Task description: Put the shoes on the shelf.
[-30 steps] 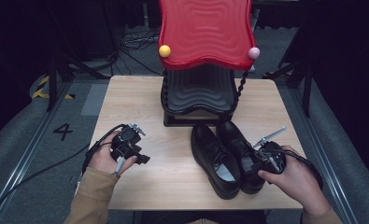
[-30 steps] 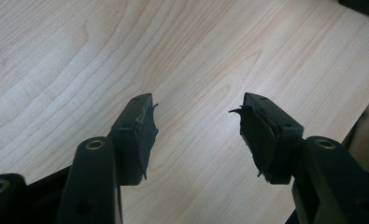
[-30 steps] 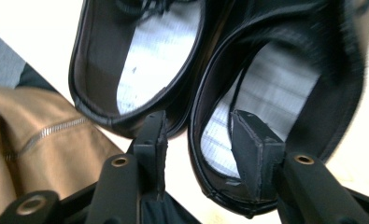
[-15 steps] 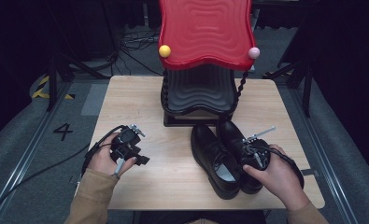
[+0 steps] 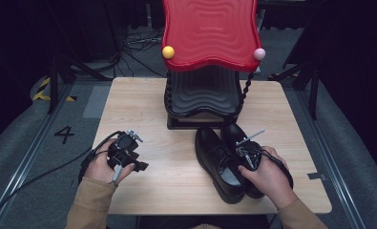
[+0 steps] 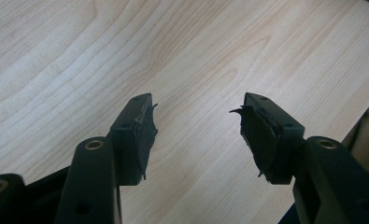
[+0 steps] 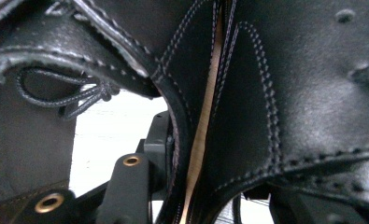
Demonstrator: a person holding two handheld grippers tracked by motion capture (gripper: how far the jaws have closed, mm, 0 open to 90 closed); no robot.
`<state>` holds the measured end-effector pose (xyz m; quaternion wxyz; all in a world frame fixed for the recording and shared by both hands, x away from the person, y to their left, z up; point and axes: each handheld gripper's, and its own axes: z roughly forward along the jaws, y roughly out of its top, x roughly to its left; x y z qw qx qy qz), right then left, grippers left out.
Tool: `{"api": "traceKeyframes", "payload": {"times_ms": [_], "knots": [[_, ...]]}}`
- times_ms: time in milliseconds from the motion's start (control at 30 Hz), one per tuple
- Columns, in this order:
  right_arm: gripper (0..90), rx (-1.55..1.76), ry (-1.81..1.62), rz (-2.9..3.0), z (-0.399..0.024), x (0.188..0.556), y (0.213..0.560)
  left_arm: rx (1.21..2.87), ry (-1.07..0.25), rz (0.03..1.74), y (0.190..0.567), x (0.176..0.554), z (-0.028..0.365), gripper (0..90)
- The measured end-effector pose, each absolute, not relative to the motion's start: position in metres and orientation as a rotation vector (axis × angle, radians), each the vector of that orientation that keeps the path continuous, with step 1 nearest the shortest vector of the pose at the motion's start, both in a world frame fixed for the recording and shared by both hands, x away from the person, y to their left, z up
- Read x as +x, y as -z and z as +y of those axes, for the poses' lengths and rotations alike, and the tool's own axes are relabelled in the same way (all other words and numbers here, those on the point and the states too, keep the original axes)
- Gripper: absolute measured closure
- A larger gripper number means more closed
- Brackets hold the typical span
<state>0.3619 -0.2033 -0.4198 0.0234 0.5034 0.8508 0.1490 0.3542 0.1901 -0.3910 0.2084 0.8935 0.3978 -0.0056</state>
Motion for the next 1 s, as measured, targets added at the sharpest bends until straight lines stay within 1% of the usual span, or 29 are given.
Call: {"api": "traceKeyframes", "payload": {"times_ms": [133,367,600,867,1000], "knots": [[67.9,1.569,-0.443,2.635,-0.203,0.364,0.420,2.487,0.010,1.111,0.391,0.351,0.191,44.9],[71.7,1.563,-0.379,2.643,-0.197,0.366,0.419,2.479,0.007,1.135,0.392,0.346,0.197,44.9],[80.6,1.569,-0.292,2.679,-0.195,0.374,0.414,2.455,-0.006,1.174,0.391,0.337,0.208,45.0],[82.5,1.610,-0.337,2.663,-0.204,0.376,0.412,2.421,-0.025,1.221,0.390,0.328,0.223,45.2],[82.6,1.596,-0.363,2.707,-0.204,0.368,0.399,2.412,-0.031,1.230,0.389,0.326,0.225,45.2]]}}
